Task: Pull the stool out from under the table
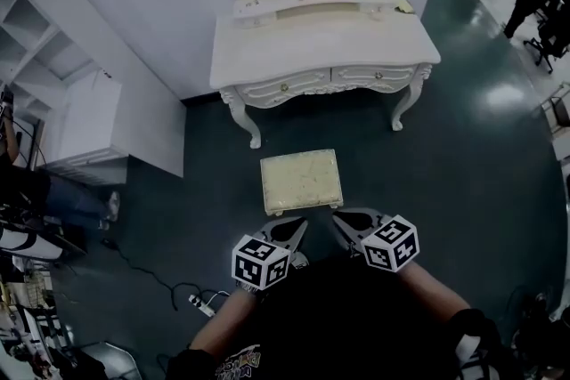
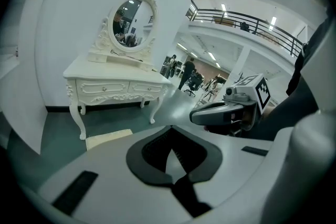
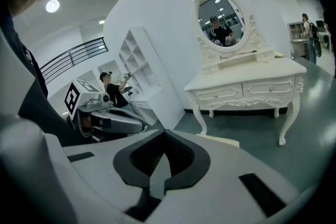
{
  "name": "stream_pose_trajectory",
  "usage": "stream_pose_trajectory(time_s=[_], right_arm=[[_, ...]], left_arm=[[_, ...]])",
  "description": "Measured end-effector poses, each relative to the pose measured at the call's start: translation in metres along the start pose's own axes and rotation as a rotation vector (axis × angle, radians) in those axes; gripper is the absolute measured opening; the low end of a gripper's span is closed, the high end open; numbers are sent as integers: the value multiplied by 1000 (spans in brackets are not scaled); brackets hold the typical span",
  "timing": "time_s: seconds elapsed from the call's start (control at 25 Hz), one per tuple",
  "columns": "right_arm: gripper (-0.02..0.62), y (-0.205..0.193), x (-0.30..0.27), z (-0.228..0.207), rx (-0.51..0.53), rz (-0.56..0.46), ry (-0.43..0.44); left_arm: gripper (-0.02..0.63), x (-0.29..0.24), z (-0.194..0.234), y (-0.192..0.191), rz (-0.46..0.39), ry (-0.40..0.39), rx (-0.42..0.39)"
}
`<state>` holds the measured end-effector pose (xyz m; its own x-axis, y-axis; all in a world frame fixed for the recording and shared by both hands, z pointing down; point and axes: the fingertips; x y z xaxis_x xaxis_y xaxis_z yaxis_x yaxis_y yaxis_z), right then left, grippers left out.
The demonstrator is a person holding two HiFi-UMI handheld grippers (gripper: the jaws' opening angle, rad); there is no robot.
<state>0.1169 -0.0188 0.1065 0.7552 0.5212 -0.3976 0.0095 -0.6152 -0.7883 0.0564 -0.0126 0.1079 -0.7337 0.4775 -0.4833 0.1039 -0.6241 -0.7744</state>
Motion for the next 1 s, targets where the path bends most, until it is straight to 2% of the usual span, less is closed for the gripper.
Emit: stream_pose_trajectory(time_s=[0.52, 1.0], right_arm=[[28, 1, -13, 4, -5, 17, 23], [28, 2, -14, 3, -8, 19, 19]], left_arm=[[8, 4, 7, -2, 1, 2, 20], [8, 1, 6, 0, 4, -10, 5]])
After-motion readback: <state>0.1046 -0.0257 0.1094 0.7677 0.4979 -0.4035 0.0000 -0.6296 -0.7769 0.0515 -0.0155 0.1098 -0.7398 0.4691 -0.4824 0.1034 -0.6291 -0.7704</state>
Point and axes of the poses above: the fingertips, and each gripper's own axes: x backward along the fingers, z to its left, y out of its top, and after that the axes turned 6 degrees about -z, right-handed
